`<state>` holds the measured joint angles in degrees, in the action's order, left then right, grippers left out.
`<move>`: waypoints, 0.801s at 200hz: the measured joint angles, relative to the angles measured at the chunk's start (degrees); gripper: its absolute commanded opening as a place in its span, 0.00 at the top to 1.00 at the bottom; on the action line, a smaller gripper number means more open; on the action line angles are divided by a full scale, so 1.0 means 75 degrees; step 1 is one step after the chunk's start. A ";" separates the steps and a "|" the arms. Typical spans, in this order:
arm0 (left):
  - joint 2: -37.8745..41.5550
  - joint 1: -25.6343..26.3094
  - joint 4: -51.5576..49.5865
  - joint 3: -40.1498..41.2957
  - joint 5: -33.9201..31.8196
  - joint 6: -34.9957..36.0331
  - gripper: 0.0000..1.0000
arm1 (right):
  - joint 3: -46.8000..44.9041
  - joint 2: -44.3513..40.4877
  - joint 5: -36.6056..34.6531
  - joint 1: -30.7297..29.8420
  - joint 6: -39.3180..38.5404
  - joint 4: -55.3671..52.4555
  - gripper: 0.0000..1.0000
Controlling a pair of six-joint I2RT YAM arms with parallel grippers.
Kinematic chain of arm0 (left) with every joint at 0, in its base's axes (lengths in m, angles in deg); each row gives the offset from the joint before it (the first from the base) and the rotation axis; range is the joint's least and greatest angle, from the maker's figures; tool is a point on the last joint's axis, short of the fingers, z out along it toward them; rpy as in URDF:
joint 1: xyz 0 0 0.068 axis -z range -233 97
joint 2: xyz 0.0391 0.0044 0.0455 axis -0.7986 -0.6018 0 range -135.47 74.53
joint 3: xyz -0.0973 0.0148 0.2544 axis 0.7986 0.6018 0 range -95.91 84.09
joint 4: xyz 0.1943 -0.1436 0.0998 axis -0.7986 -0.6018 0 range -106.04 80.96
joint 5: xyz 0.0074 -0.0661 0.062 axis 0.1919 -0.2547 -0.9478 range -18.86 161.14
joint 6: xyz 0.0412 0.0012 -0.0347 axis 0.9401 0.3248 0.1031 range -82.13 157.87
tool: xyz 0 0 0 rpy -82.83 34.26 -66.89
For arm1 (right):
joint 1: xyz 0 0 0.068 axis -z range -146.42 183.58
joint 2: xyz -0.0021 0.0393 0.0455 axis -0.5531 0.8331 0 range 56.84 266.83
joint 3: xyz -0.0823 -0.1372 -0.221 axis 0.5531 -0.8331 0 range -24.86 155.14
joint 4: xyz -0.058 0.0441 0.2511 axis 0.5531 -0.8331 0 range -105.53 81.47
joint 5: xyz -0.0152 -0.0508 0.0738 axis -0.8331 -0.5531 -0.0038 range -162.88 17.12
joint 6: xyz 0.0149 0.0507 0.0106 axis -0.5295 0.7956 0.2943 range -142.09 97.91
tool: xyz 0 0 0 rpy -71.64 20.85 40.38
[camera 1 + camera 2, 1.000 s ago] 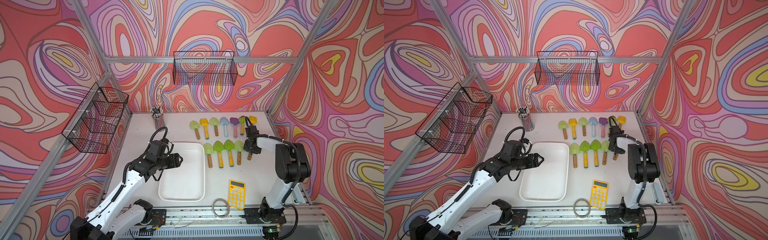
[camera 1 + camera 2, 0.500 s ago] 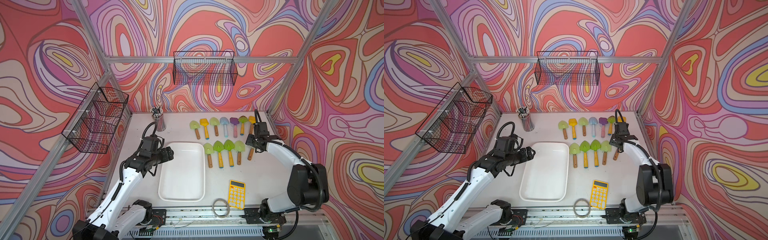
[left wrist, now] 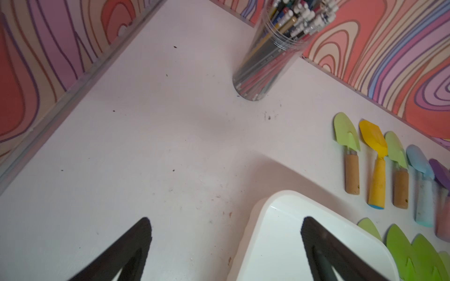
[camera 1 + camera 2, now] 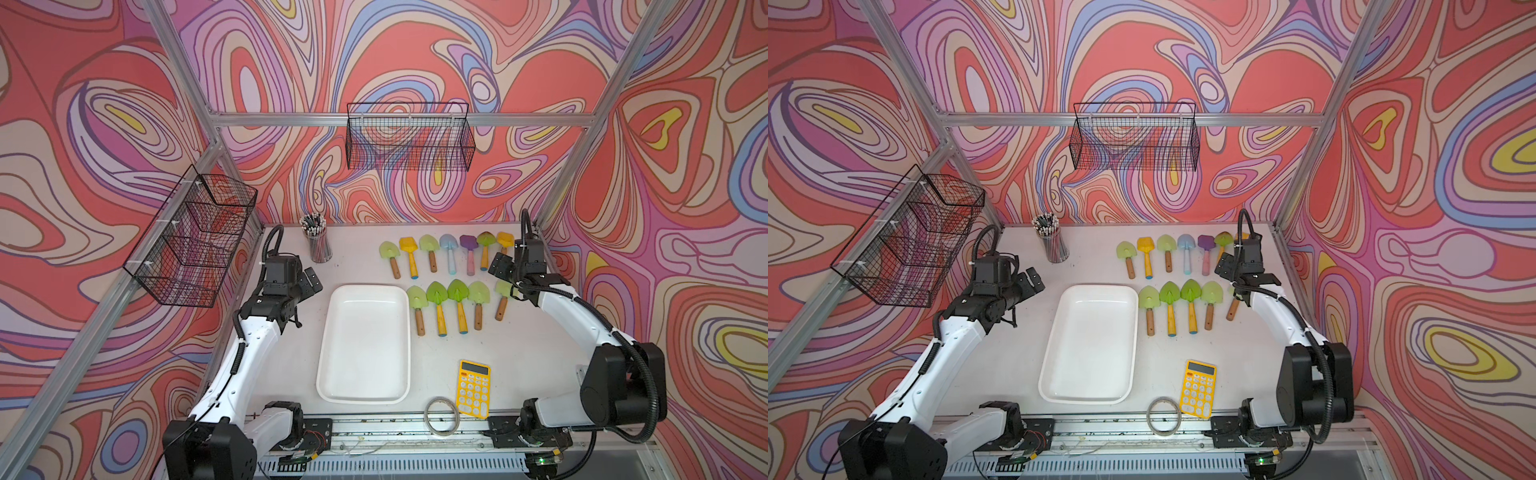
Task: Take the shovel out of the storage box
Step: Reset both arms
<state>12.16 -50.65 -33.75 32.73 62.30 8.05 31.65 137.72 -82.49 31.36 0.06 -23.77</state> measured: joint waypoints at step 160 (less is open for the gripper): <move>-0.0402 -0.0271 0.6510 0.4913 -0.1212 0.1877 0.00 | -0.2999 -0.0778 -0.0647 -0.0522 -0.1926 0.3622 0.03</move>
<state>9.14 -52.68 15.08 69.58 53.21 22.12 9.16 131.88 -87.34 27.45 -14.39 3.40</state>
